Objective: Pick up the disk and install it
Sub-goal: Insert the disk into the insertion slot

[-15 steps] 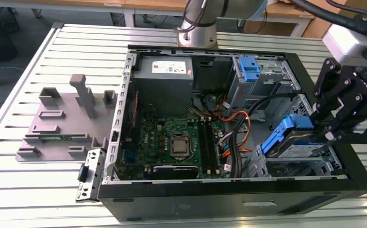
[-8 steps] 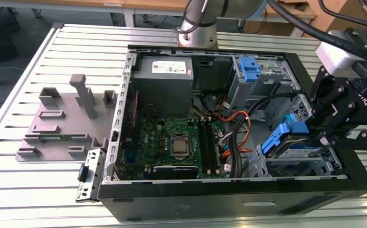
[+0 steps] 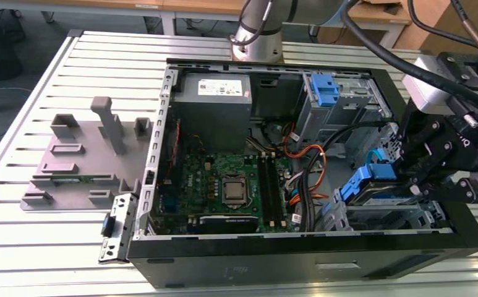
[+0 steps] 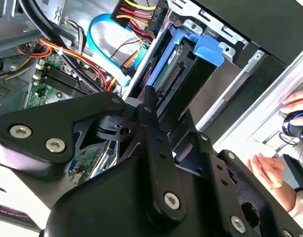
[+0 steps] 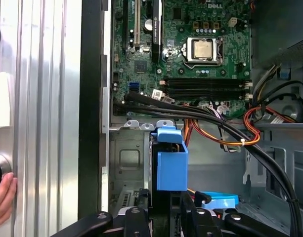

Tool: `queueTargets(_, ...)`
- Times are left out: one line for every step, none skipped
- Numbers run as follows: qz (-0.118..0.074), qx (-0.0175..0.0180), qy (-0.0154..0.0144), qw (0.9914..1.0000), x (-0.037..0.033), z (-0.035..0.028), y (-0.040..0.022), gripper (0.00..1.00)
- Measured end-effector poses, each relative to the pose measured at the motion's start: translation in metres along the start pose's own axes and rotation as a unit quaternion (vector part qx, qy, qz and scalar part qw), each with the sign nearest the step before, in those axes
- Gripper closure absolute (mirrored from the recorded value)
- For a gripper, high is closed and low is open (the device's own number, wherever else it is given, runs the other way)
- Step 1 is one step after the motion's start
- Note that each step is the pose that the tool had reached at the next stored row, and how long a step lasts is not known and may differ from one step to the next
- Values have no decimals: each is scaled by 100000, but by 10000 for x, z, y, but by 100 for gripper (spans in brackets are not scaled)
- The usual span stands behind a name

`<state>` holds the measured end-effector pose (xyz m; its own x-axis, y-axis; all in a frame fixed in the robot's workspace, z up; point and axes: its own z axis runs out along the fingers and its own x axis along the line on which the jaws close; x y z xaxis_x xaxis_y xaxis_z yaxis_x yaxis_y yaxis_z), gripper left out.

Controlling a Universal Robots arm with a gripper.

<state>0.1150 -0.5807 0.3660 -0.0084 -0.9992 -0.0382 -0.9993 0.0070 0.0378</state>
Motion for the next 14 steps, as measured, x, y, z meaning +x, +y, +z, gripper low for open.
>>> queueTargets(0, 0, 3, 100000, 0, 2, 0, 65)
queueTargets(1, -2, 6, 100000, 0, 2, 0, 65)
queueTargets(1, 0, 9, 100000, 0, 2, 0, 65)
queueTargets(1, -1, 11, 100000, 0, 3, 0, 65)
queueTargets(1, 0, -8, 100000, 0, 14, 0, 65)
queueTargets(0, -1, -14, 100000, 1, 31, -1, 65)
queueTargets(1, -1, -6, 100000, 2, 48, -2, 65)
queueTargets(1, -4, -7, 100000, 2, 65, -2, 65)
queueTargets(0, -1, -14, 100000, 3, 79, -3, 65)
queueTargets(2, -2, -15, 100000, 3, 84, -3, 65)
queueTargets(4, 0, -11, 100000, 3, 83, -3, 65)
queueTargets(1, 0, -6, 100000, 3, 83, -3, 65)
queueTargets(1, 1, -2, 100000, 3, 83, -3, 65)
queueTargets(1, -1, -1, 100000, 3, 83, -3, 65)
